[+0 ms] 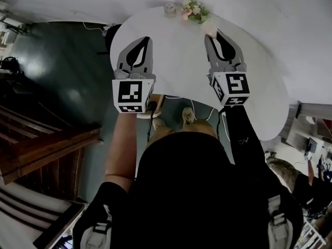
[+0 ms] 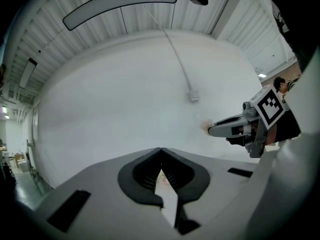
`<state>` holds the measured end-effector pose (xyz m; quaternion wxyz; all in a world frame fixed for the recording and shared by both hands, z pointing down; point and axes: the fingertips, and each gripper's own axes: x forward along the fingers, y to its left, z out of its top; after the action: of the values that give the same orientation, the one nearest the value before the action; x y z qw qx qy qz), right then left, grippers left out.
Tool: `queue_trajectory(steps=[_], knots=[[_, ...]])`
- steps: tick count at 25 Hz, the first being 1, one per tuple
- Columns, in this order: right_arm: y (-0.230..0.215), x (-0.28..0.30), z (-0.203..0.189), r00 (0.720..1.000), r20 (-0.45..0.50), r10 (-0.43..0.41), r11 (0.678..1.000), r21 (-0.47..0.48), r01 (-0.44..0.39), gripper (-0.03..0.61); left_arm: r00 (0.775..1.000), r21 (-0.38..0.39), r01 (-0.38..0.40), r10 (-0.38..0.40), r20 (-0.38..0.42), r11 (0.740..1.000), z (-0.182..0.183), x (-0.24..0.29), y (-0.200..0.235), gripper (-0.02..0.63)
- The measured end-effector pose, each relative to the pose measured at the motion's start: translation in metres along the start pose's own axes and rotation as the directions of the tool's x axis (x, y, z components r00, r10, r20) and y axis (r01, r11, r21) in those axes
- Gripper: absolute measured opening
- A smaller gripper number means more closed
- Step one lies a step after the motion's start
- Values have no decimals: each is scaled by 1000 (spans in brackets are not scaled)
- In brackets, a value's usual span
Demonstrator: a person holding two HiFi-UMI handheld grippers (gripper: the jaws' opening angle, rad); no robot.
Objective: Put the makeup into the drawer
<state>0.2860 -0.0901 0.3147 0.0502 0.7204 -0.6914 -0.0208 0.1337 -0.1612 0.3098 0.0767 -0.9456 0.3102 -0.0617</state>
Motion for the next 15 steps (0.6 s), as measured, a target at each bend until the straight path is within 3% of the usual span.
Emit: queue_trajectory(steps=[8, 15], knots=[[46, 16, 1, 991, 5, 136, 990, -25, -136, 95, 997, 12, -80, 80, 3, 997, 1, -26, 18, 9], [116, 47, 1, 949, 5, 316, 948, -33, -316, 95, 974, 11, -223, 223, -47, 975, -16, -69, 58, 8]])
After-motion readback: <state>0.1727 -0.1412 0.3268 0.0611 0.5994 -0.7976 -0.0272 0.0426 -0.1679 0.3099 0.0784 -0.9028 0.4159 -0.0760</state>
